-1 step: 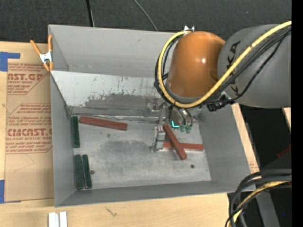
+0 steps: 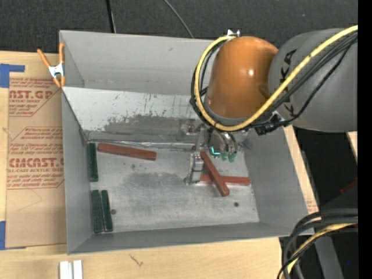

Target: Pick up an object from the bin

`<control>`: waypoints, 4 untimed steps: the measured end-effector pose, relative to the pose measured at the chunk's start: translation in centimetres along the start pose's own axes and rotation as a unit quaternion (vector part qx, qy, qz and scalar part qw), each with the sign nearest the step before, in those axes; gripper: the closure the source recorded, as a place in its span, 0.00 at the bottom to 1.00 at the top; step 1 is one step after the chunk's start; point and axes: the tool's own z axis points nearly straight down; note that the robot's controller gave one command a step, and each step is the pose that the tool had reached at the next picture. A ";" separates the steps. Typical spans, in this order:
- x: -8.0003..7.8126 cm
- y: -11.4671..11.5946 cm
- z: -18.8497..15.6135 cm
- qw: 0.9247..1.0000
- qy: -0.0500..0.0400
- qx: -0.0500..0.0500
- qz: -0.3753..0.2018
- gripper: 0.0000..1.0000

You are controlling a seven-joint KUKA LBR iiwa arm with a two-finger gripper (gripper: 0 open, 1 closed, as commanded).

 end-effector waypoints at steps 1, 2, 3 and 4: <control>0.3 -4.5 2.1 1.000 -0.001 0.000 -0.021 0.00; -1.1 -6.1 6.6 1.000 -0.002 0.003 0.017 0.00; -0.4 -6.4 6.6 0.999 0.003 -0.002 -0.045 0.00; -0.7 -8.6 6.1 0.996 -0.002 0.001 -0.085 0.00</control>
Offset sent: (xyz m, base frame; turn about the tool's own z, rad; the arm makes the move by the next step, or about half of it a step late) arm 0.0153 -0.0408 -0.0803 0.0352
